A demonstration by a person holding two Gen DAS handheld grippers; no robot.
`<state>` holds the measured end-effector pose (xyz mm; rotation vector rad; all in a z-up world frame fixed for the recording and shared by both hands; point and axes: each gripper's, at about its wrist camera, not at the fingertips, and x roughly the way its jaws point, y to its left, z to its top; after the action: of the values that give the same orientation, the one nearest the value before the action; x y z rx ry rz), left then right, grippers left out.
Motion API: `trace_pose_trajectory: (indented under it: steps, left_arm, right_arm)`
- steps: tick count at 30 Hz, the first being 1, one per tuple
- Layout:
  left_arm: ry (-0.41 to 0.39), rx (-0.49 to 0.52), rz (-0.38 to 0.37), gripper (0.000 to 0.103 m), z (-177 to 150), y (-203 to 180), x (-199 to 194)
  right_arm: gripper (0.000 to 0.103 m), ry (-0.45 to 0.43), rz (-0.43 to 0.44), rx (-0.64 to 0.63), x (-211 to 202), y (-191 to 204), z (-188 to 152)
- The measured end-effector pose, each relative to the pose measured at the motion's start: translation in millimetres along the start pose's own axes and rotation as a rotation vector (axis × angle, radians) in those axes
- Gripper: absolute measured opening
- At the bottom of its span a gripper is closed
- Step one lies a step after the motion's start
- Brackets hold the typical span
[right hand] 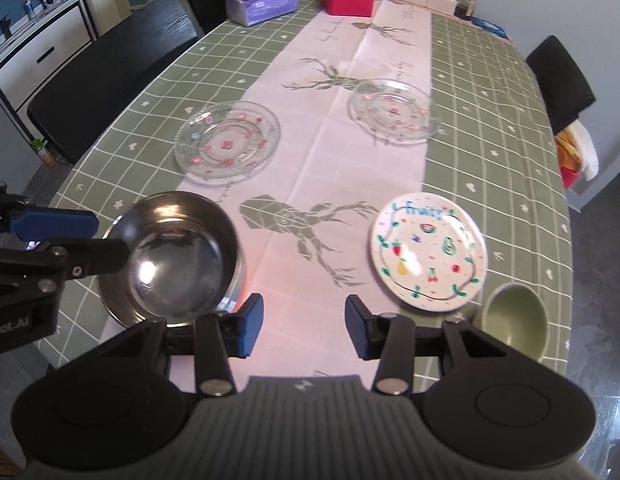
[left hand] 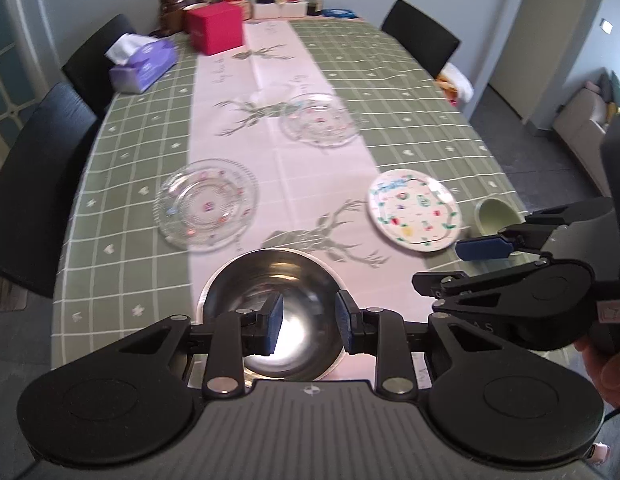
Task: Organize plates and bowls
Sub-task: 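Move the right tool to the pale green bowl and grasp its rim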
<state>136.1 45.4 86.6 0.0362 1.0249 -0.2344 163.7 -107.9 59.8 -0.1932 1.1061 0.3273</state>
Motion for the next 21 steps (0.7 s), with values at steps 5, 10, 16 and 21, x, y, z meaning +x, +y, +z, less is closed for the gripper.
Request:
trace_pose_trajectory:
  steps: [5,10,16,21]
  left_arm:
    - [-0.003,0.049,-0.047,0.035,7,-37,7]
    - [0.011,0.1,-0.09,0.035,17,-77,22]
    - [0.034,0.13,-0.139,0.036,28,-117,52]
    - [0.067,0.113,-0.157,0.036,40,-139,84]
  right_arm:
    - [0.048,-0.009,-0.036,0.063,-7,-41,-14]
    - [0.048,-0.004,-0.076,0.147,-6,-88,-30]
    - [0.048,0.02,-0.109,0.251,3,-143,-48]
    - [0.047,0.05,-0.132,0.329,17,-187,-58]
